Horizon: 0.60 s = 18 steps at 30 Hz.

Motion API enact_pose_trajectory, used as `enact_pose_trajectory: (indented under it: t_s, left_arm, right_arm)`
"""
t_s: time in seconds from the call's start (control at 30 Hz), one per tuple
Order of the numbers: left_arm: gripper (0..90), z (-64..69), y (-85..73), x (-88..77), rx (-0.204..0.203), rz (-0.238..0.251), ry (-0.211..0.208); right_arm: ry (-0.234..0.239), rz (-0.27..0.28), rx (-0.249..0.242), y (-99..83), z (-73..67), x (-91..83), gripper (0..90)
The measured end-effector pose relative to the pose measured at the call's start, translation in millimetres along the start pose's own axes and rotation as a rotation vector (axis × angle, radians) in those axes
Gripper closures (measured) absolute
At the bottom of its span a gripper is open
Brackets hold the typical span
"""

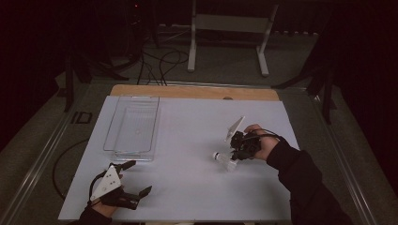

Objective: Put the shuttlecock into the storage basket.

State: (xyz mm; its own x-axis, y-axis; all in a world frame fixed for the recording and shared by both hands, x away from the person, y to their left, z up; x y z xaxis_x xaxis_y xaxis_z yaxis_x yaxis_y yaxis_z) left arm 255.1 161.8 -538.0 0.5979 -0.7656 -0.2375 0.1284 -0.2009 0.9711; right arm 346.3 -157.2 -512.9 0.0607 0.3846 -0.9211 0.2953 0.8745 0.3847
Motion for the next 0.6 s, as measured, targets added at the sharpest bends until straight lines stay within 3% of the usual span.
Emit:
enact_pose_trajectory:
  t_s: [0.3,0.33,0.47,0.6]
  left_arm:
    - [0.1,6.0,2.2,1.4,0.015,-0.053,-0.048]
    - [0.1,7.4,3.0,1.4,0.017,-0.072,-0.062]
    - [0.1,11.1,5.2,2.5,0.03,-0.116,-0.102]
    - [0.1,15.7,11.9,5.0,0.027,-0.153,-0.156]
  right_arm:
    - [0.017,-0.021,-0.083,4.3,-11.1,4.8,90.0]
    - [0.02,-0.02,-0.086,5.0,-11.9,5.9,90.0]
    - [0.04,-0.028,-0.194,9.1,-18.3,10.0,90.0]
    - [0.056,-0.022,-0.214,12.3,-20.6,11.3,90.0]
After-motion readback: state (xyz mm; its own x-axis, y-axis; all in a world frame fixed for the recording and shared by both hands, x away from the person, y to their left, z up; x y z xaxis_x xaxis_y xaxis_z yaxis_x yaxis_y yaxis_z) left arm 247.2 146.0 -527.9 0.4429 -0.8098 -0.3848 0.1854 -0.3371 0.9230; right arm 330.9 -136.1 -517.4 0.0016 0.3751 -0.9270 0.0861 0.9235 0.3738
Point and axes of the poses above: each handheld gripper's, and its own axes: x roughly forward along the jaws, y roughly out of its top, z roughly to its right, the point moved 8 cm from there along x, roughly forward along the jaws, and after that the axes turned 5 degrees about z, right-handed, at the moved point
